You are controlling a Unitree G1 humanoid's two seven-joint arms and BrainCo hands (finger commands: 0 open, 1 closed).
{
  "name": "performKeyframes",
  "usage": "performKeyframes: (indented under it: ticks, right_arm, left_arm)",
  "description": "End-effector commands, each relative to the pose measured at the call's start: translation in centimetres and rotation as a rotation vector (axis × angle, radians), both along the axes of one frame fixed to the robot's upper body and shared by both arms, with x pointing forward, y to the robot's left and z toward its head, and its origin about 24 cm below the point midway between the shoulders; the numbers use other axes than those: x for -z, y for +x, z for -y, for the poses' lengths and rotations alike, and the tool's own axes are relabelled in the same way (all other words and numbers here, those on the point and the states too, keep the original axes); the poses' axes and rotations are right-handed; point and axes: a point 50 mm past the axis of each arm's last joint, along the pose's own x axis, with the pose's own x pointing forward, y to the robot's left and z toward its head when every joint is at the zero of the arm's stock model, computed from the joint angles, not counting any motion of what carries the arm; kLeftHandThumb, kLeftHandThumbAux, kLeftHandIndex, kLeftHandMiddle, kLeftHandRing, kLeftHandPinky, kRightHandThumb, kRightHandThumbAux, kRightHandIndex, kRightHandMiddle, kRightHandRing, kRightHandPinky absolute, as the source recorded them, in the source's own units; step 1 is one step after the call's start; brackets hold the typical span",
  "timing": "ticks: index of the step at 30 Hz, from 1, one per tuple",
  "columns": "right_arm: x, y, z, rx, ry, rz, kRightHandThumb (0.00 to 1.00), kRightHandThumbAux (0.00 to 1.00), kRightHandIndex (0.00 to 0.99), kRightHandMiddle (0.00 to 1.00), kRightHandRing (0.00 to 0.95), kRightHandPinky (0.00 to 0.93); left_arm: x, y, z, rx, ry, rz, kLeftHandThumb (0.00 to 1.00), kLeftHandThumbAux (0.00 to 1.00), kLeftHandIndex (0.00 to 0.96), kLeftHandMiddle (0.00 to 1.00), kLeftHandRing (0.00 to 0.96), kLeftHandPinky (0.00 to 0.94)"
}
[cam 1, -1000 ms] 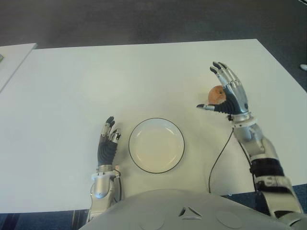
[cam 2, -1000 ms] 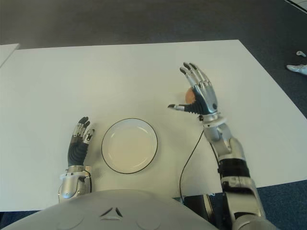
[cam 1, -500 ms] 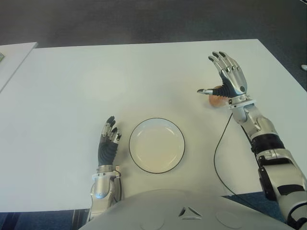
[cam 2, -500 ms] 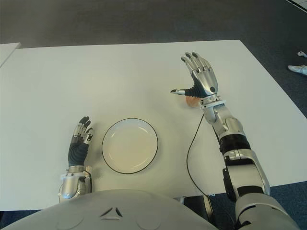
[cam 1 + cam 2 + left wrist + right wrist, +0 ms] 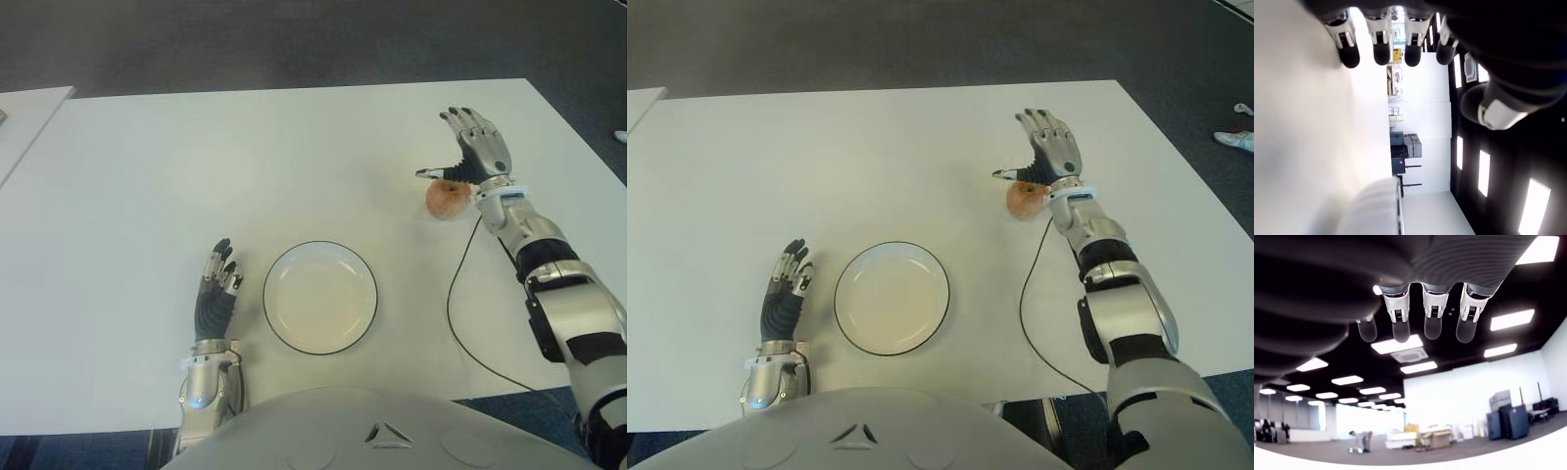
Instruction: Put the apples into the plate.
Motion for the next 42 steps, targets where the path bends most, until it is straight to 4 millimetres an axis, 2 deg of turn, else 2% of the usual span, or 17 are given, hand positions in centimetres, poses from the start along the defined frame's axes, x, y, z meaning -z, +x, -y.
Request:
performKeyframes:
  ticks: [1, 9, 19, 42]
  right_arm:
    - [0.7, 0.4, -0.5, 0.028, 0.03, -0.053, 0.331, 0.456, 0.023, 0.022, 0.0, 0.0]
    - [1.5, 0.2, -0.7, 0.046, 0.056, -0.071, 0.347, 0.447, 0.037, 0.036, 0.0, 0.003]
    - [2.4, 0.0, -0.3, 0.097, 0.051, -0.124, 0.31, 0.417, 0.035, 0.038, 0.004, 0.01]
    - [3.1, -0.5, 0.0, 0.103, 0.065, -0.163, 0.325, 0.407, 0.047, 0.037, 0.008, 0.013]
  left_arm:
    - [1.2, -1.4, -0.6, -0.003, 0.005, -0.095, 0.041, 0.513, 0.0, 0.0, 0.0, 0.009]
    - [1.1, -1.4, -0.9, -0.003, 0.026, -0.092, 0.04, 0.515, 0.0, 0.0, 0.0, 0.012]
    - [1.0, -1.5, -1.2, 0.002, 0.027, -0.094, 0.037, 0.51, 0.0, 0.0, 0.0, 0.003]
    - [1.1, -1.3, -1.5, 0.001, -0.007, -0.079, 0.041, 0.507, 0.0, 0.0, 0.0, 0.017]
